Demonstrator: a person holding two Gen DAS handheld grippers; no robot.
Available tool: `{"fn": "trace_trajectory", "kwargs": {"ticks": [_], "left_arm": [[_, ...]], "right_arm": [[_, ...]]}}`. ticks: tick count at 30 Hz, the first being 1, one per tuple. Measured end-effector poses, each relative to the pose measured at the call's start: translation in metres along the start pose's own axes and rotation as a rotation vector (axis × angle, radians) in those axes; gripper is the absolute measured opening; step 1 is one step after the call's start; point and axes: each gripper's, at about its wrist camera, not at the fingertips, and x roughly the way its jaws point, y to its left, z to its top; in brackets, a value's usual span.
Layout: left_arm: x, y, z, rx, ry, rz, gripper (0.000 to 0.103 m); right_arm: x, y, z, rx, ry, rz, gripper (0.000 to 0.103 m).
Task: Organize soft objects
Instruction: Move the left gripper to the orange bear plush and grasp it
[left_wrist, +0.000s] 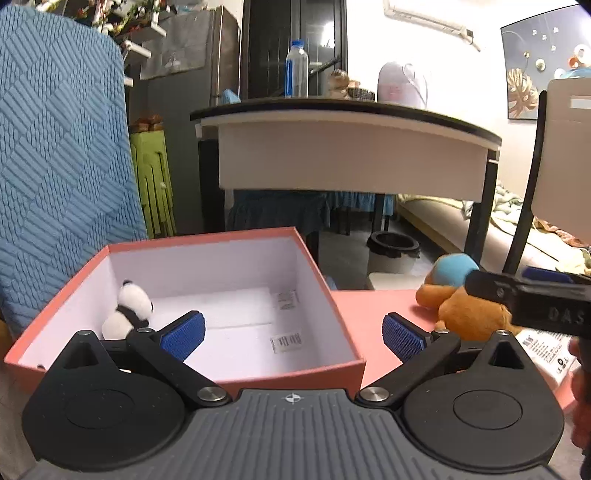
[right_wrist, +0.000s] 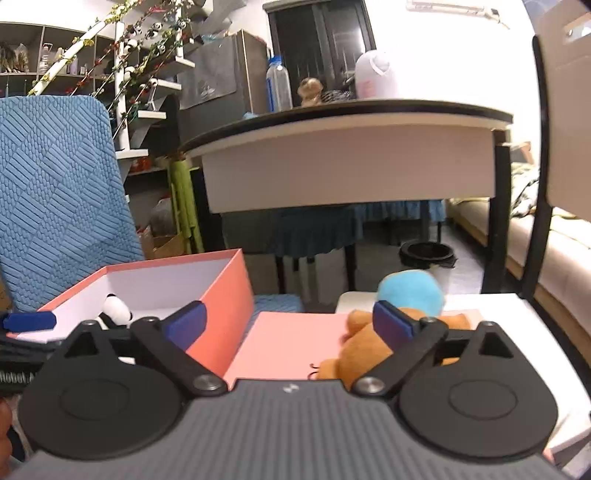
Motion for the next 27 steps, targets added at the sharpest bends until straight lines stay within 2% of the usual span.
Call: {"fn": "trace_trajectory", "kwargs": {"ticks": [3,6,11,17,22,24,27], "left_arm": [[0.001,-0.001,0.004,-0.012,-0.017,0.0,0.103],[0.003,-0.002,0.008,-0.012,-0.022,-0.015,0.103],[0.018,-0.001,0.02,-0.033,0.032,-0.016,0.103],[0.023,-0.006,0.019,0.046,-0.024,-0.019,0.103],[0.015,-0.005,0.016,0.002,-0.068,-0.05,0.103],[0.014,-0.008,0.017,0.022,-0.066,-0.063,0.103],[0.015,-0.011,0.018,0.061,-0.022,-0.098,0.103]], "right_arm": [[-0.009,-0.001,-0.003,-0.009,-0.012,-0.013,0.103],[-0.014,-0.001,-0.005,-0.008,-0.016,-0.015,0.103],[-0.02,0.001,-0.01,-0.032,-0.026,-0.032,0.103],[-0.019,-0.003,-0.012,-0.048,-0.033,-0.07,0.103],[-0.017,-0.009,-0.012,-0.025,-0.04,-0.097,0.103],[-0.016,-0.012,-0.012,-0.014,-0.049,-0.115,0.103],[-0.016,-0.015,-0.011,-0.008,-0.058,-0.135,0.103]]}}
